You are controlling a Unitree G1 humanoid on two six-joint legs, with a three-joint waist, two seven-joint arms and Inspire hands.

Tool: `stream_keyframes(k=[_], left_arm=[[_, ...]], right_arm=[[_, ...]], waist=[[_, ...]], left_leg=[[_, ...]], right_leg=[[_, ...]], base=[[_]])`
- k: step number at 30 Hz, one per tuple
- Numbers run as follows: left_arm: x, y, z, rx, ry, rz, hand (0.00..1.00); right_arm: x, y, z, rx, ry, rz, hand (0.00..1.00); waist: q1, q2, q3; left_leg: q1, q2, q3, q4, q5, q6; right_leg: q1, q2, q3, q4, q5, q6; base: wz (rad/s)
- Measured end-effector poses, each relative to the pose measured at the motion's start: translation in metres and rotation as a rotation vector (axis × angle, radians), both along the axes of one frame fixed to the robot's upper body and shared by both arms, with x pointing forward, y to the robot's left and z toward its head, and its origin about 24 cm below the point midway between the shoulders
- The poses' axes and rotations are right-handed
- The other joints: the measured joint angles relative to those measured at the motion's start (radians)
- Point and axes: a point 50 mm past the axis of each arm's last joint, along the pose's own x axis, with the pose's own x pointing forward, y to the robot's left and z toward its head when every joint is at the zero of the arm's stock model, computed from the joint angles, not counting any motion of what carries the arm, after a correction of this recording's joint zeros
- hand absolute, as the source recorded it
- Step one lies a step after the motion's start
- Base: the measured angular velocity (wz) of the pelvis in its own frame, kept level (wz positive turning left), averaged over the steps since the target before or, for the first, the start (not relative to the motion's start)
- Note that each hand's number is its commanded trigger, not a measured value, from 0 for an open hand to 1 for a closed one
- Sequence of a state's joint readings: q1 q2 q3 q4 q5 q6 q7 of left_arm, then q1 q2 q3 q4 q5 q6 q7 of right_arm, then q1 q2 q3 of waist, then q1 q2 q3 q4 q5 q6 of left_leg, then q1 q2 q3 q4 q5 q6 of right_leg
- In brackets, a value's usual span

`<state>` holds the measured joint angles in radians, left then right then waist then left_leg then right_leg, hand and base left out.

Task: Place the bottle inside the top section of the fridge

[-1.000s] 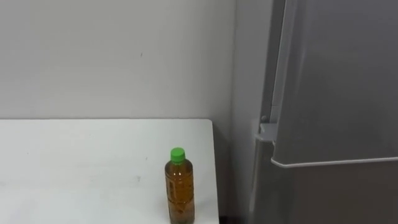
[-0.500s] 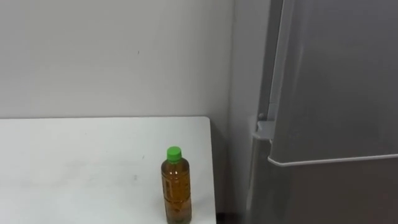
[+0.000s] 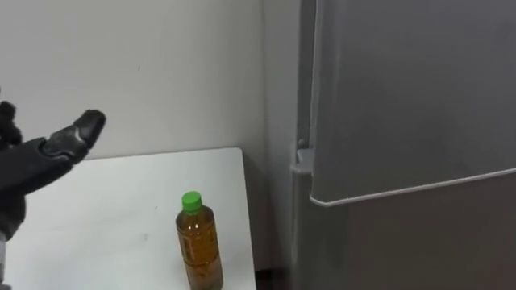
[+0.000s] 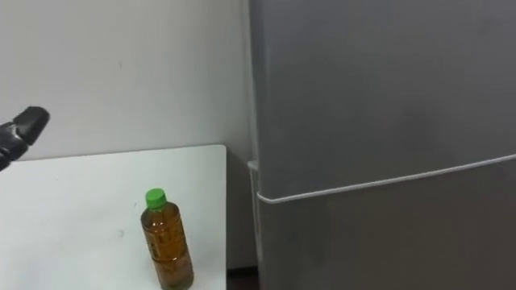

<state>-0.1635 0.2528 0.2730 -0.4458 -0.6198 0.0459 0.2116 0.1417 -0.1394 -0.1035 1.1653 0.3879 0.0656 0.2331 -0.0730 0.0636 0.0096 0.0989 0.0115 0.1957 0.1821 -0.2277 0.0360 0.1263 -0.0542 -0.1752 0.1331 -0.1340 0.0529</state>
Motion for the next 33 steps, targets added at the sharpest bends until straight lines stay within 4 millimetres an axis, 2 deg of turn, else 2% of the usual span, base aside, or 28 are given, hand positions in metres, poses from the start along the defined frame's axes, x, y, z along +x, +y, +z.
stream_keyframes(k=[2,10,17,21,23,33], left_arm=[[0.002,-0.005,0.001,-0.018,-0.012,-0.058,0.00],[0.012,-0.034,0.008,0.022,-0.038,-0.228,0.00],[0.016,-0.049,0.014,0.038,-0.056,-0.355,0.00],[0.019,-0.064,0.018,0.058,-0.064,-0.426,0.00],[0.021,-0.071,0.019,0.060,-0.057,-0.471,0.00],[0.024,-0.082,0.019,0.045,-0.033,-0.536,0.00]], right_arm=[[0.001,0.000,0.000,0.001,-0.004,0.001,0.00],[0.010,0.002,0.001,0.014,-0.012,0.014,0.00],[0.012,0.002,0.001,0.015,-0.015,0.019,0.00],[0.013,0.003,0.000,0.012,0.002,0.034,0.00],[0.012,0.004,0.000,0.011,0.009,0.038,0.00],[0.019,0.002,0.002,-0.008,0.013,0.046,0.00]], waist=[[-0.010,0.003,-0.0007],[-0.060,0.003,0.0002],[-0.063,0.001,-0.0019],[-0.065,-0.002,-0.0091],[-0.067,-0.003,-0.0103],[-0.090,0.016,-0.0144]], left_leg=[[0.002,0.000,0.007,0.000,0.000,0.000],[0.000,0.010,0.012,-0.001,0.000,-0.001],[-0.003,0.011,0.022,0.001,0.001,-0.003],[0.000,0.010,0.026,0.004,0.001,-0.002],[0.001,0.010,0.029,0.004,0.001,-0.002],[-0.005,0.011,0.043,-0.003,0.001,-0.003]], right_leg=[[-0.001,0.000,0.012,0.000,0.000,0.000],[-0.006,0.003,0.011,0.003,0.000,0.000],[-0.010,0.005,0.025,0.004,-0.002,-0.003],[-0.012,0.005,0.039,0.004,-0.002,-0.003],[-0.013,0.005,0.039,0.004,-0.002,-0.003],[-0.023,0.007,0.049,0.004,-0.001,-0.004]], base=[[-0.14],[-0.05],[-0.04],[-0.02],[-0.06],[-0.03]])
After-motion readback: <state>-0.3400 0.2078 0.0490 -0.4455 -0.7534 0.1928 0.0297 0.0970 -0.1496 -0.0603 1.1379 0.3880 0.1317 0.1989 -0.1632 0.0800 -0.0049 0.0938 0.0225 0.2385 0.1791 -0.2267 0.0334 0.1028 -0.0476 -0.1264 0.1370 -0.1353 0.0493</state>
